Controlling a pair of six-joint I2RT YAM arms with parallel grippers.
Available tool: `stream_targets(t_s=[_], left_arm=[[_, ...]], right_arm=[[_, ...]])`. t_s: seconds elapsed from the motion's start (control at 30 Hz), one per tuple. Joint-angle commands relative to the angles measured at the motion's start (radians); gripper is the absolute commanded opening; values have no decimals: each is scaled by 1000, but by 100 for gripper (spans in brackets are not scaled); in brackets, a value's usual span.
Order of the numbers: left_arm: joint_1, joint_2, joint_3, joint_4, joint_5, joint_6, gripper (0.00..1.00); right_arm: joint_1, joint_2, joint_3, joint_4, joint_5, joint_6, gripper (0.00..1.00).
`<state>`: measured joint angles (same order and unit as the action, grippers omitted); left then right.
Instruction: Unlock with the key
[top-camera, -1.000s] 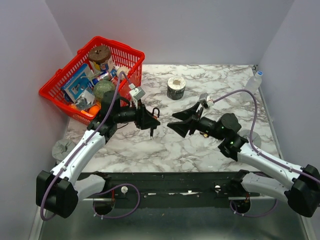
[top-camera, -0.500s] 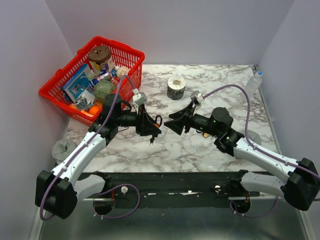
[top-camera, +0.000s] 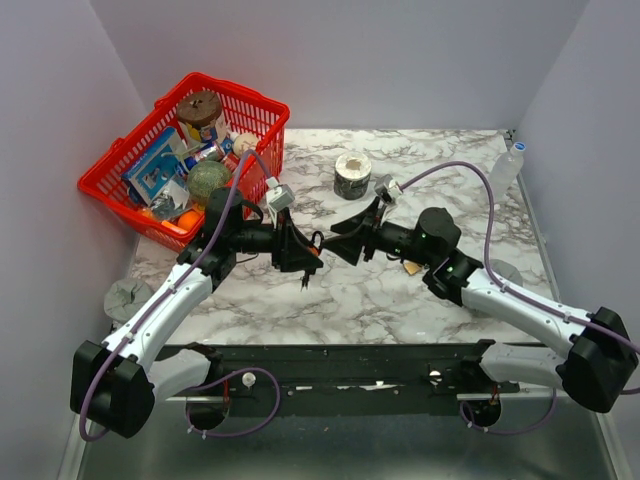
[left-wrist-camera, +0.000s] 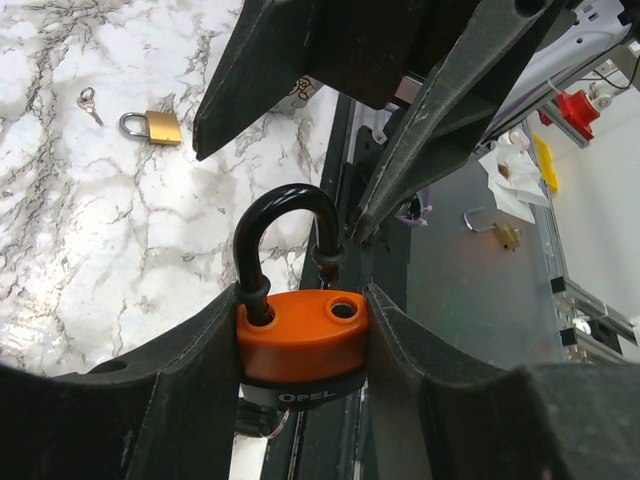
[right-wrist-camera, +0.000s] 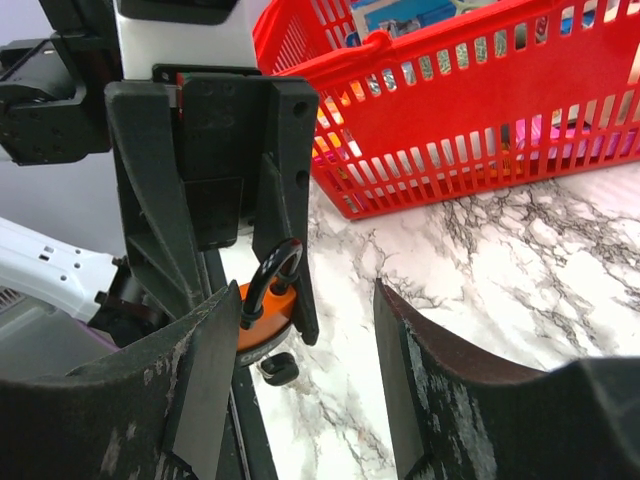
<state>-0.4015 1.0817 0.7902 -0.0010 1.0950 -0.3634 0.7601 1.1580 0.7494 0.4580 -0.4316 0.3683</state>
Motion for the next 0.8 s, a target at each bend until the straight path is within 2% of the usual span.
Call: stream_targets(t_s=[0.0,0.13,0.23,0.53,0.77], left_arm=[[-8,-12,1,50,51,7,0],[-8,-12,4,39,45,14,0],[-8,-11,6,30,46,23,0],[-16,-6,6,44,57,12,0],[-19,-6,4,47,54,8,0]], right_arm=[[5,23,31,-11,23,3,62],[7,0,30,-79,196,21,60],[7,-18,28,-114,258,8,59],[7,97,107,-93,186,7,59],[8,123,119,-70,162,47,59]])
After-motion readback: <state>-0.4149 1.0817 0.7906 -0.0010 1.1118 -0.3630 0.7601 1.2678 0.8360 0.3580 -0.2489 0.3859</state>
